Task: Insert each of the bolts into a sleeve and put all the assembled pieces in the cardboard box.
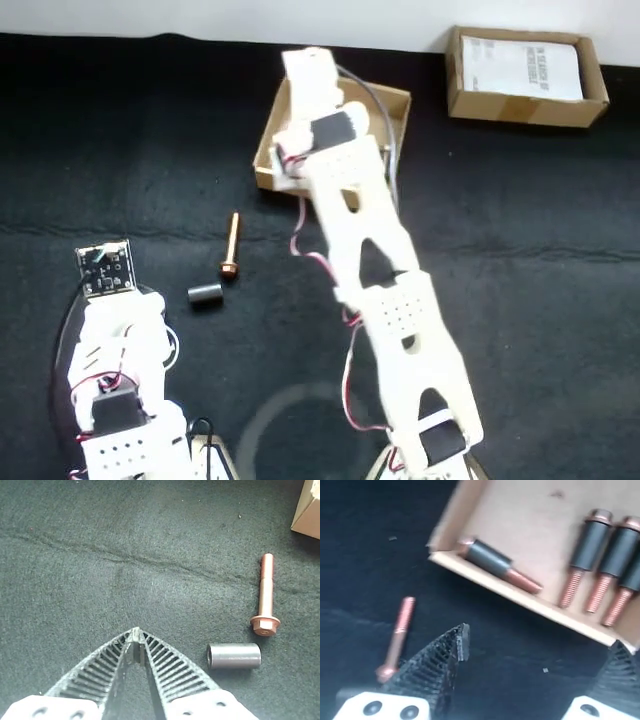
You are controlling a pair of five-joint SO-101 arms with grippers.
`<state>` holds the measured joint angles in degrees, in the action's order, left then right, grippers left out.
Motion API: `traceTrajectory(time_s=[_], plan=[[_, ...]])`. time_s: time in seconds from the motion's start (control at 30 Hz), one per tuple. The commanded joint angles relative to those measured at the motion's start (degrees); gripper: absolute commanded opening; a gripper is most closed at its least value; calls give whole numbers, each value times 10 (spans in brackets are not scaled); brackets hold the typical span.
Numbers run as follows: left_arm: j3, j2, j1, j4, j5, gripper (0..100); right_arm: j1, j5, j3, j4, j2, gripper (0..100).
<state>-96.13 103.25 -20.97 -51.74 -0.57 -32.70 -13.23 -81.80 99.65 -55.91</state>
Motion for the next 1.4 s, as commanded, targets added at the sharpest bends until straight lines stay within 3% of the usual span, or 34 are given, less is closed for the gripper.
traceTrajectory(time_s=[0.0,0.13,0.2,0.37,0.53,0.67,0.73,1.03,1.23,1.37], plan=[[-10,3,4,-1,5,24,-37,-4,-36,15,65,370],[-10,3,0,-2,5,24,-118,-4,-31,15,107,358],[-10,3,-35,-2,5,21,-157,-3,-30,15,127,353],[-10,3,-227,-4,5,21,-211,-3,-27,15,145,349],[-10,4,-450,-2,5,21,-214,-2,83,15,160,252],[-10,4,-561,-4,5,21,-216,4,209,14,195,205],[-10,4,-603,-5,5,21,-216,45,269,14,212,205],[-10,4,-640,-68,5,21,-221,228,407,14,247,205],[-10,4,-642,-69,5,20,-242,439,438,13,246,205],[-10,4,-643,-69,5,20,-249,505,457,12,245,205]])
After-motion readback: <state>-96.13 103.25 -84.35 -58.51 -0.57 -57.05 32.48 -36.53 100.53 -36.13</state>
